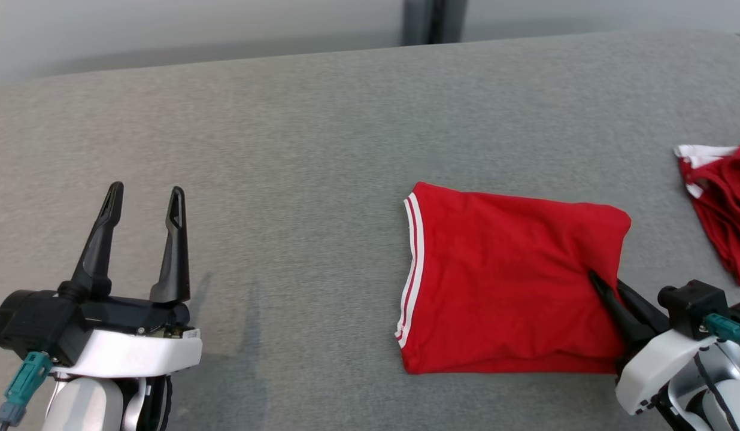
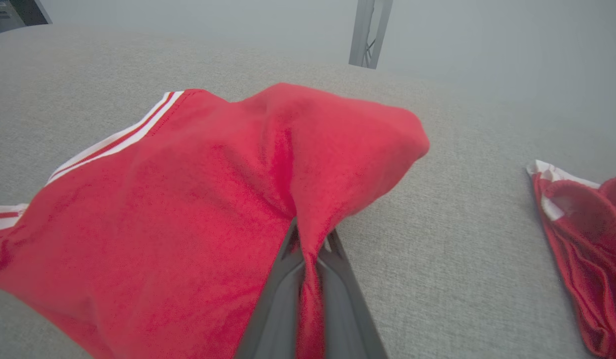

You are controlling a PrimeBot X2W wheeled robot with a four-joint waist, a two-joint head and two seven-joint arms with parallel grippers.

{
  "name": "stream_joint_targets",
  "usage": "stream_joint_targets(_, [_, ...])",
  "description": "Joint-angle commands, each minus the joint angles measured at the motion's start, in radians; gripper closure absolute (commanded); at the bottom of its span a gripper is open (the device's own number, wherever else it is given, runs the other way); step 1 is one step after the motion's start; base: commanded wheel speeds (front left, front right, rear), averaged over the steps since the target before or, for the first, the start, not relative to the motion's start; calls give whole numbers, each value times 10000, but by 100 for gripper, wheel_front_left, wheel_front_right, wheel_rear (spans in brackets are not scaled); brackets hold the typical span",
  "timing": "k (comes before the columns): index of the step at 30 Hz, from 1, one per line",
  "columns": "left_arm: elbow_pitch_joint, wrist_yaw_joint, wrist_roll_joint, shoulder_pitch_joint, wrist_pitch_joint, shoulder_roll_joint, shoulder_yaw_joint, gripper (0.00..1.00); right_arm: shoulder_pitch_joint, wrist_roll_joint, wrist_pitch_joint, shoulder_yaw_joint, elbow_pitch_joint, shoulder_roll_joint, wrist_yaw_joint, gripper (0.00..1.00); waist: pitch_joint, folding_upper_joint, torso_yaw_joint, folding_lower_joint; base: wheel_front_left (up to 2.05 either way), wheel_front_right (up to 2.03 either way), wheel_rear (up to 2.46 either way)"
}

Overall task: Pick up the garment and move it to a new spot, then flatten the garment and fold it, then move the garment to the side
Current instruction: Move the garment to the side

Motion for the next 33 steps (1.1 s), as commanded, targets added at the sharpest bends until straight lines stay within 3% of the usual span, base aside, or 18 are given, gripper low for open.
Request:
stream_joint_targets(1, [-112,-35,46,-126,49,109,10,0,-15,-95,110,-25,-202,-172,-8,100,233,0,-604,0,0,0,0])
stream_joint_targets(9, [-789,4,194,-360,388,315,-110,0,-1355,-161,191,854,-460,-929,-10,100,923,0,-1596,0,0,0,0])
stream_joint_targets(15, [-1380,7,342,-652,816,589,-172,0,-2889,66,-273,852,175,-2061,-10,100,1636,0,-2237,0,0,0,0])
stream_joint_targets(24, [-1980,-82,474,-1072,1245,922,-253,0,-4351,304,-741,630,1461,-3463,-10,100,2526,0,-2458,0,0,0,0])
stream_joint_targets(30, [-2283,-39,533,-1333,1428,1045,-305,0,-5434,487,-801,511,2756,-3731,-10,100,3072,0,-2428,0,0,0,0])
stream_joint_targets(31, [-2313,-42,541,-1371,1449,1050,-321,0,-5565,498,-768,563,3002,-3700,-10,97,3139,0,-2396,0,0,0,0])
stream_joint_targets(32, [-2328,-55,547,-1416,1467,1054,-338,0,-5717,481,-844,612,3195,-3664,-10,80,3195,0,-2362,0,0,0,0])
stream_joint_targets(33, [-2326,-80,538,-1454,1481,1064,-357,0,-5860,436,-834,594,3470,-3659,-10,80,3237,0,-2324,0,0,0,0])
